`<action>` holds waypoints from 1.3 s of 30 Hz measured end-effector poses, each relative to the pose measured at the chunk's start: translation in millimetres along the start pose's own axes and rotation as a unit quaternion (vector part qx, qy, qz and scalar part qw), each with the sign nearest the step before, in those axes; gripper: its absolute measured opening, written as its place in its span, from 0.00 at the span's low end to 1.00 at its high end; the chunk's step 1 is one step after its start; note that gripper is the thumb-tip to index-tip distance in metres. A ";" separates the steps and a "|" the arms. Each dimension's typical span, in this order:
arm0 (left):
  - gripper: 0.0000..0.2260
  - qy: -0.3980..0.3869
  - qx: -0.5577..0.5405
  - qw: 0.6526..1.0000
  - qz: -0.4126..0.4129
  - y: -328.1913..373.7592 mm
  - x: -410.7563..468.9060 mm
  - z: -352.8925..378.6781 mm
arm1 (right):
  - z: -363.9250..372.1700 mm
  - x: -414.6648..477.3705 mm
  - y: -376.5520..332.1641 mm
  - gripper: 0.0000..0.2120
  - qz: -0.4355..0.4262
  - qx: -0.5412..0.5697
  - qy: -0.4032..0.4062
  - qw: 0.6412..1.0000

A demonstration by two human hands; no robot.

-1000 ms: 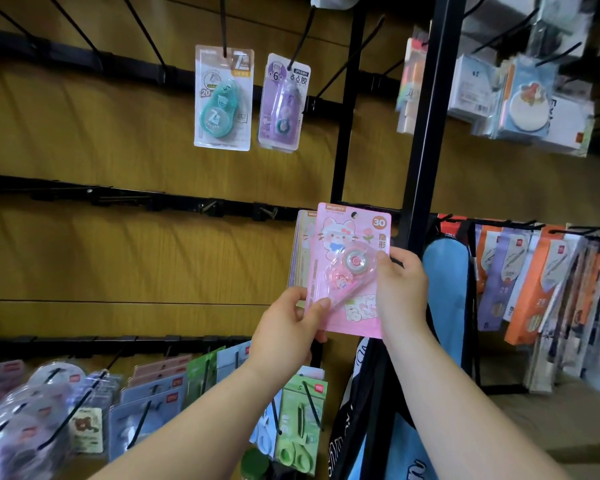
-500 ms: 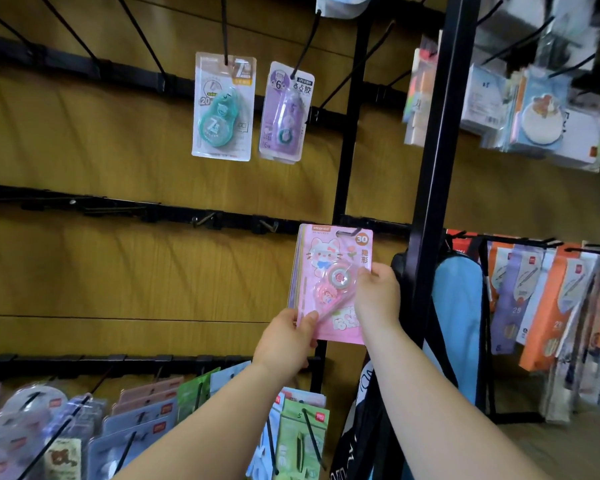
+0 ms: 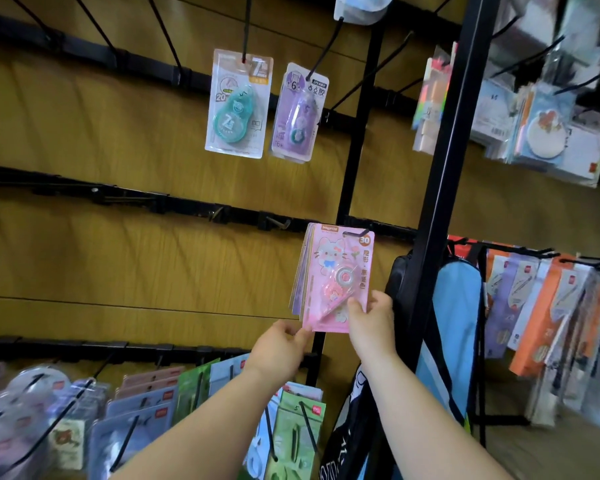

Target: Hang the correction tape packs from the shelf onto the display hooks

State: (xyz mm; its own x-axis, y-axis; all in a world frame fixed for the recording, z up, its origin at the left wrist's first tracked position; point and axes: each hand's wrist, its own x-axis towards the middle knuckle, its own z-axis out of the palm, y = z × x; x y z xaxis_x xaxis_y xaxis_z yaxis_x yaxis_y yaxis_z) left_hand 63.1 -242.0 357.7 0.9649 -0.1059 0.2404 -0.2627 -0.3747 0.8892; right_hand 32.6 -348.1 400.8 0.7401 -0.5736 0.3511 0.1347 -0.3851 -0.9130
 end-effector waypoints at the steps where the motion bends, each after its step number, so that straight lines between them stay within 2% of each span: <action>1: 0.17 0.009 0.007 1.000 0.003 -0.2 -2.4 -3.3 | -3.4 -2.7 -1.6 0.25 -0.002 -0.001 -0.006 1.000; 6: 0.07 0.025 -0.029 0.999 0.029 -6.5 -21.9 -20.4 | -12.4 -20.1 -3.1 0.29 -0.014 -0.010 -0.029 0.999; 8: 0.06 0.022 -0.078 0.996 0.036 -18.4 -41.6 -26.8 | -10.8 -33.4 6.6 0.26 -0.025 -0.030 -0.018 0.999; 10: 0.10 0.006 -0.104 0.994 0.041 -38.6 -69.0 -31.3 | -10.8 -51.9 23.4 0.19 -0.040 -0.045 -0.008 0.998; 12: 0.12 -0.016 -0.101 0.994 0.035 -65.9 -97.9 -33.4 | -11.1 -73.2 43.1 0.13 -0.038 -0.048 -0.042 0.997; 16: 0.15 -0.066 -0.060 0.995 -0.039 -137.2 -148.1 -31.1 | -2.6 -114.0 94.9 0.07 0.018 -0.057 -0.125 0.990; 19: 0.16 -0.108 -0.032 0.986 -0.120 -190.0 -175.4 -26.0 | 11.3 -140.9 139.3 0.13 0.065 -0.069 -0.172 0.981; 23: 0.14 -0.132 0.018 0.967 -0.217 -261.7 -192.0 -17.3 | 36.3 -166.4 197.9 0.14 0.164 -0.103 -0.228 0.954; 28: 0.14 -0.135 -0.007 0.936 -0.325 -333.4 -195.8 0.1 | 79.4 -171.3 258.7 0.12 0.298 -0.122 -0.315 0.893; 30: 0.15 -0.125 -0.015 0.927 -0.352 -357.2 -190.3 9.1 | 98.7 -166.5 281.1 0.12 0.321 -0.131 -0.340 0.874; 33: 0.13 -0.143 0.006 0.925 -0.353 -387.4 -179.8 27.0 | 121.5 -165.2 322.1 0.14 0.346 -0.169 -0.329 0.862; 36: 0.08 -0.163 0.070 0.927 -0.332 -408.9 -168.9 45.2 | 130.0 -174.6 372.7 0.16 0.370 -0.223 -0.318 0.844; 39: 0.18 -0.209 0.148 0.922 -0.289 -428.6 -162.1 63.2 | 127.1 -176.5 408.3 0.15 0.394 -0.256 -0.316 0.824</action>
State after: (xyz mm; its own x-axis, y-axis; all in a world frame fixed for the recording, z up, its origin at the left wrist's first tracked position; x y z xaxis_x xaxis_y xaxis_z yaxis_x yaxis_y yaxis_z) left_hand 19.0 -122.5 -87.0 0.8744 -0.1329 -0.4667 0.2458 -0.7080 0.6621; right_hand 40.7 -312.3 -60.4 0.6824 -0.3623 -0.6349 -0.7276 -0.4200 -0.5424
